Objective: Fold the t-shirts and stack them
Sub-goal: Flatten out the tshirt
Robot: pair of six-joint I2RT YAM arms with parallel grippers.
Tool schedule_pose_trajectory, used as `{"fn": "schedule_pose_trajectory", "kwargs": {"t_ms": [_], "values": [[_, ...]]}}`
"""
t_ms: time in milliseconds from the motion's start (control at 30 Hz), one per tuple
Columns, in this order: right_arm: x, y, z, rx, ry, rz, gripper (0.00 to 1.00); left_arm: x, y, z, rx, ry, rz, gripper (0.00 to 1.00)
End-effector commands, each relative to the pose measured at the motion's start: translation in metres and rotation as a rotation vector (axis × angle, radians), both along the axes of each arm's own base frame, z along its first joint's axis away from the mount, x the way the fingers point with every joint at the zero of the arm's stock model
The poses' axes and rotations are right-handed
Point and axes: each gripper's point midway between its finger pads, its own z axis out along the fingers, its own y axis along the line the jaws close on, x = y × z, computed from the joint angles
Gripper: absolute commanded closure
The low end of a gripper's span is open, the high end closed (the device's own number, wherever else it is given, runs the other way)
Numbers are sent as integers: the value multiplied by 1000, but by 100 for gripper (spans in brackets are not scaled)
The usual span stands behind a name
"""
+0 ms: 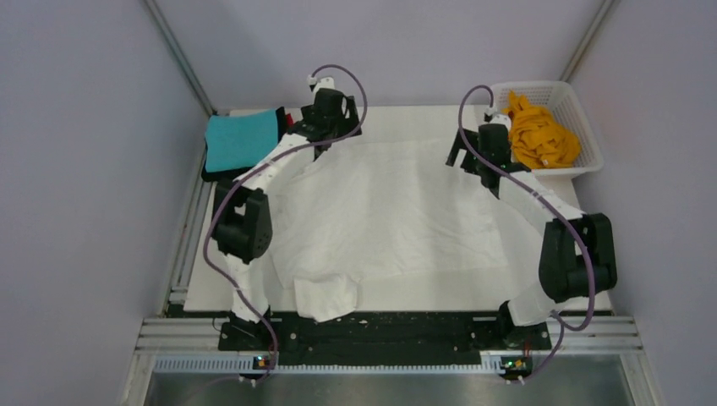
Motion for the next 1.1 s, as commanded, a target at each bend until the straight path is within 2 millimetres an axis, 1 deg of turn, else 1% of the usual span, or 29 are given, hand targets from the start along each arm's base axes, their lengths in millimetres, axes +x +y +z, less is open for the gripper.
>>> {"fn": "schedule_pose_trajectory", "kwargs": {"t_ms": [0,33,67,100,167,200,300,400,467,500,633,667,733,800,900,967,1067], "values": [[-51,60,-3,214,-21,247,1,-66,-6,51,-95,-93,-77,1],[-56,66,-8,226,-24,269,1,-81,-5,47,-116,-87,-87,1],[-61,68,-15,230,-6,274,1,-93,-5,34,-132,-65,-97,1],[-65,69,-22,226,15,274,1,-105,-3,12,-137,-28,-99,1],[-68,67,-37,224,50,253,1,-115,0,-8,-136,13,-94,1],[-69,66,-45,220,69,245,1,-122,4,-22,-118,62,-76,1],[-78,60,-67,214,127,212,1,-131,11,-56,-75,174,-43,1],[-88,56,-84,219,162,188,1,-132,10,-84,-80,242,-14,1],[-95,51,-92,217,183,169,1,-131,10,-100,-82,280,22,1],[-99,45,-99,215,199,147,1,-130,9,-106,-86,299,27,1],[-116,24,-120,234,254,65,1,-124,-7,-130,-131,359,7,1],[-120,20,-124,238,265,51,1,-123,-12,-140,-140,383,0,1],[-125,14,-131,237,282,28,1,-115,-22,-148,-162,407,-9,1],[-126,10,-135,239,298,9,1,-108,-27,-158,-170,429,-6,1],[-118,3,-137,243,304,-16,1,-91,-35,-165,-174,434,-9,1],[-109,-3,-134,251,302,-40,1,-75,-42,-161,-182,415,-21,1],[-94,-11,-129,263,282,-71,1,-52,-51,-161,-212,400,-43,1]]}}
